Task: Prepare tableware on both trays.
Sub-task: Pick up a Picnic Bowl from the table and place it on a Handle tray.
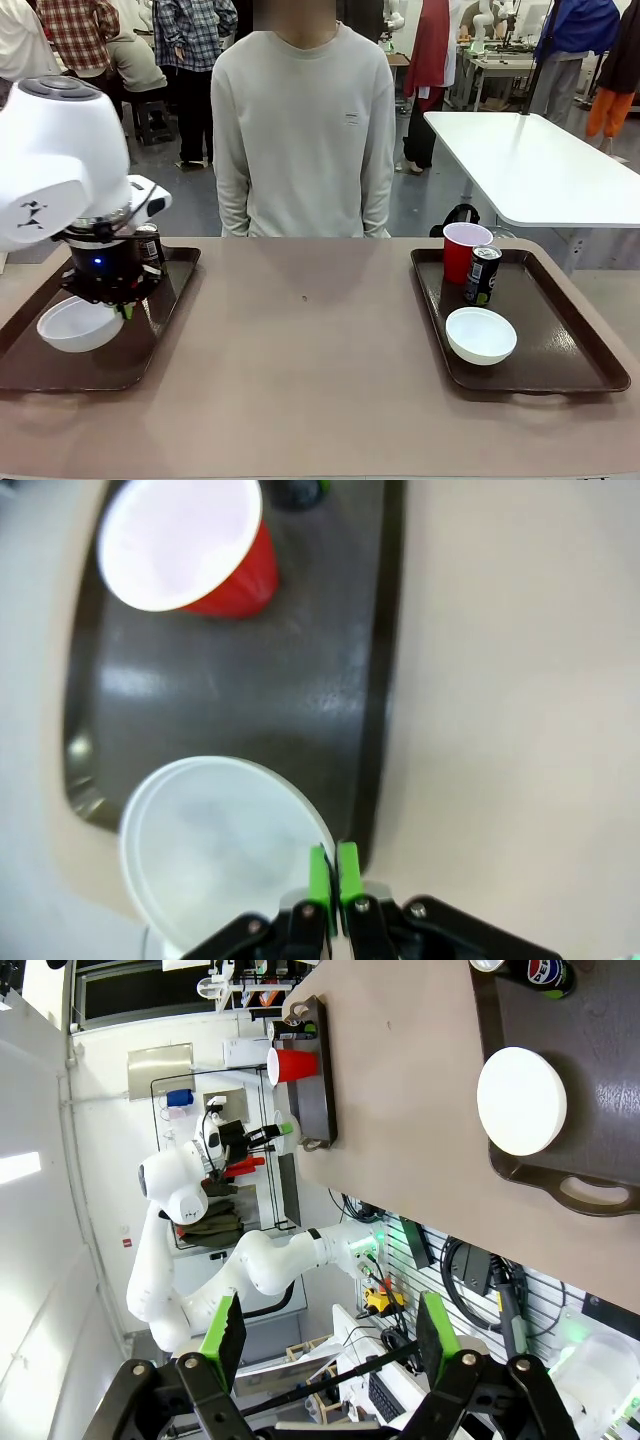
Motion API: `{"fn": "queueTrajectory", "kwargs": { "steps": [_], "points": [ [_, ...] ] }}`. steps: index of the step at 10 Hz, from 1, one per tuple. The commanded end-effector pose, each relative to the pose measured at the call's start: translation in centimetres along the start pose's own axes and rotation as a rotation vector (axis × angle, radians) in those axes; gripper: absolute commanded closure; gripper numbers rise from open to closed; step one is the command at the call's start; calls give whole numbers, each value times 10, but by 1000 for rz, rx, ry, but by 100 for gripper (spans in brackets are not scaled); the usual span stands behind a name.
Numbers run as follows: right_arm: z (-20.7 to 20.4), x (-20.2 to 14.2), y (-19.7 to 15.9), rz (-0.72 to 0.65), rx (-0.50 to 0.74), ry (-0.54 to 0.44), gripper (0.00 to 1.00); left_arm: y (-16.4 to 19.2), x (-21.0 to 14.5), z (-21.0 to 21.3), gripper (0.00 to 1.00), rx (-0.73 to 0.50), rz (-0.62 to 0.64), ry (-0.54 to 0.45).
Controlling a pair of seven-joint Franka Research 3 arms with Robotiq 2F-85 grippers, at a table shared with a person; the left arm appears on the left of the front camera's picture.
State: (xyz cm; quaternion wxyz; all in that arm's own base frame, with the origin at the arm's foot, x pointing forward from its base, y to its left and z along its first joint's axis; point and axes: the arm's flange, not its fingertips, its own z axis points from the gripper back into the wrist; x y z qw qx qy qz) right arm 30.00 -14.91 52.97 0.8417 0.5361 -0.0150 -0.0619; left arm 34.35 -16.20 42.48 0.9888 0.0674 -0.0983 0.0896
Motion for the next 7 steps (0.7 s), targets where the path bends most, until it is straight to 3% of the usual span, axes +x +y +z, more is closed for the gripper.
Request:
{"fn": "queueTrajectory", "kwargs": {
  "steps": [1, 2, 3, 5, 7],
  "points": [
    [-1, 0, 2, 3, 21, -1, 10, 23, 1, -5, 96, -28, -7, 44],
    [-1, 0, 2, 3, 21, -1, 10, 18, 1, -12, 96, -16, -85, -16],
    [-1, 0, 2, 3, 21, -1, 10, 13, 7, -3, 96, -10, 0, 18],
    [-1, 0, 2, 3, 21, -1, 10, 17, 11, -4, 96, -10, -27, 17],
    [-1, 0, 2, 3, 21, -1, 10, 24, 43, -34, 96, -122, 4, 171]
  ]
}}
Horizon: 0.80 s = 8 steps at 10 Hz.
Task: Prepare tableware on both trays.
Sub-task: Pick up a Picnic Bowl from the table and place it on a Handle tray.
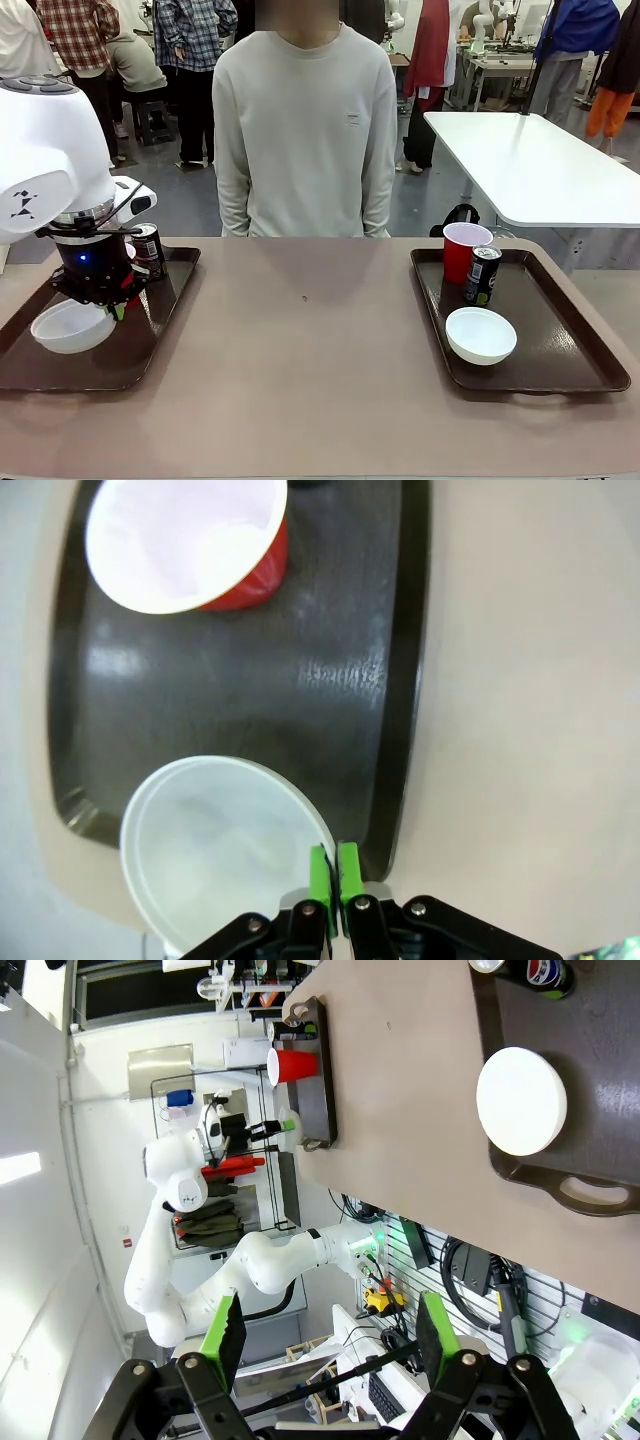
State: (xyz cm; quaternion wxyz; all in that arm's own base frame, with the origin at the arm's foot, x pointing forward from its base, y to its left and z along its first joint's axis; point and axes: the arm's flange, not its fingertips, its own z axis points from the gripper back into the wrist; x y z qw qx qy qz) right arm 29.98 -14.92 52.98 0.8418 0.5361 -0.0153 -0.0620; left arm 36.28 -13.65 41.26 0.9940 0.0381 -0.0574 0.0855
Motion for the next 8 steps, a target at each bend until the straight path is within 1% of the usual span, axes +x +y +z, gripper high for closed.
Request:
{"fn": "queueTrajectory", "kwargs": {
  "steps": [1, 3, 6, 7, 8],
  "points": [
    [-1, 0, 2, 3, 21, -1, 10, 6, 30, -23, 96, -80, 16, 83],
    [-1, 0, 2, 3, 21, -1, 10, 2, 42, -45, 96, -38, 35, 84],
    [-1, 0, 2, 3, 21, -1, 10, -7, 43, -55, 96, 5, 24, 79],
    [-1, 0, 2, 3, 21, -1, 10, -9, 45, -56, 84, 21, 15, 88],
    [-1, 0, 2, 3, 21, -1, 10, -10, 45, -57, 38, 20, 14, 105]
  ]
}}
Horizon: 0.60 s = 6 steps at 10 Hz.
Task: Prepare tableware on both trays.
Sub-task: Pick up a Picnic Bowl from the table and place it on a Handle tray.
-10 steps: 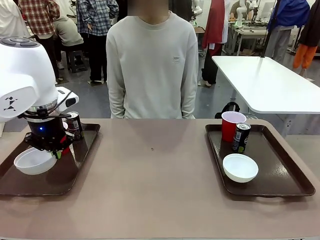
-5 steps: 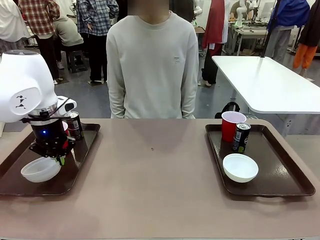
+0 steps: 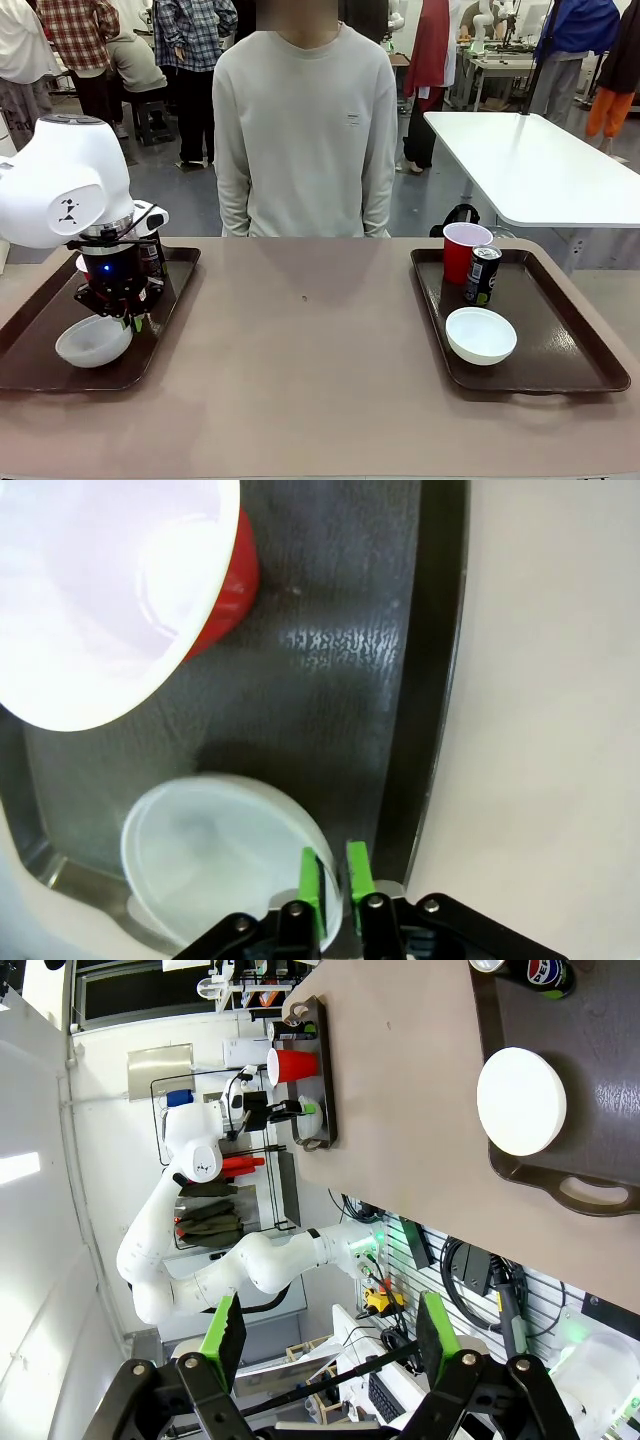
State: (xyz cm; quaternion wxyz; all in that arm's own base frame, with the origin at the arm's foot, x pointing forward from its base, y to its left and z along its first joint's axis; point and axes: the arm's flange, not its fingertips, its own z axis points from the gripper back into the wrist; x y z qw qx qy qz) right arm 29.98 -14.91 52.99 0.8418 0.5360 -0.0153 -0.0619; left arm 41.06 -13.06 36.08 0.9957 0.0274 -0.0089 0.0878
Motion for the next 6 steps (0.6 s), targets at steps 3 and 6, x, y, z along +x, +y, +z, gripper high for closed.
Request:
{"fn": "queueTrajectory", "kwargs": {
  "steps": [3, 6],
  "points": [
    [-1, 0, 2, 3, 21, -1, 10, -8, -12, 9, 64, 47, 2, -35],
    [-1, 0, 2, 3, 21, -1, 10, -7, -47, 27, 0, 10, -67, -100]
  ]
}}
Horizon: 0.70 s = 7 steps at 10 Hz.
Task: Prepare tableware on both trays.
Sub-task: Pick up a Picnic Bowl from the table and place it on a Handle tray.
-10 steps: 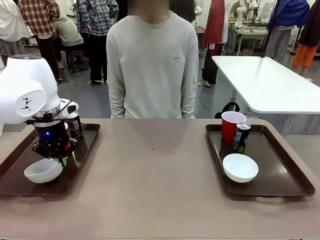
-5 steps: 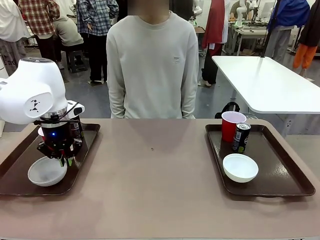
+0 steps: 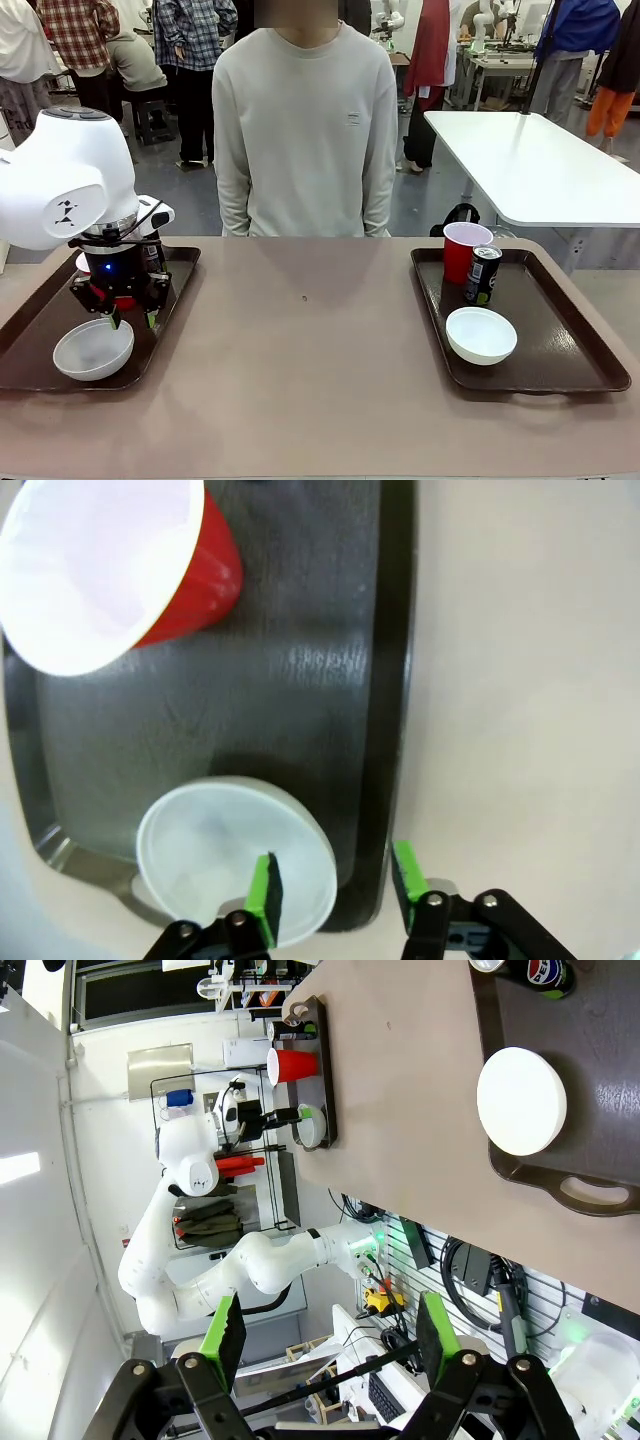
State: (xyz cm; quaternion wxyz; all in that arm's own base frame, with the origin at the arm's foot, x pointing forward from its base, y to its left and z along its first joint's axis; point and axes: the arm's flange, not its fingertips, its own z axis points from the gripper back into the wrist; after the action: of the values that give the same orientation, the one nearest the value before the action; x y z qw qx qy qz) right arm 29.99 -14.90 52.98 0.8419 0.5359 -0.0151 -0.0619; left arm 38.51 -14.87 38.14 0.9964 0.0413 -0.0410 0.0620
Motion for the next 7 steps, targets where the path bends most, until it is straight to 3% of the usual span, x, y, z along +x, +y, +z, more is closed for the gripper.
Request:
{"fn": "queueTrajectory", "kwargs": {
  "steps": [1, 2, 3, 4, 5, 6, 7],
  "points": [
    [-1, 0, 2, 3, 21, -1, 10, 5, -27, 10, 39, -10, -14, -46],
    [-1, 0, 2, 3, 21, -1, 10, 8, -30, 14, 0, -16, -13, -47],
    [-1, 0, 2, 3, 21, -1, 10, 12, -35, 19, 19, -19, -20, -48],
    [-1, 0, 2, 3, 21, -1, 10, 13, -45, 25, 0, -23, -11, -61],
    [-1, 0, 2, 3, 21, -1, 10, 12, -51, 29, 11, -6, -1, -73],
    [-1, 0, 2, 3, 21, -1, 10, 3, -23, 27, 11, -4, -11, -65],
    [-1, 0, 2, 3, 21, -1, 10, 3, -23, 27, 11, -4, -11, -65]
  ]
}}
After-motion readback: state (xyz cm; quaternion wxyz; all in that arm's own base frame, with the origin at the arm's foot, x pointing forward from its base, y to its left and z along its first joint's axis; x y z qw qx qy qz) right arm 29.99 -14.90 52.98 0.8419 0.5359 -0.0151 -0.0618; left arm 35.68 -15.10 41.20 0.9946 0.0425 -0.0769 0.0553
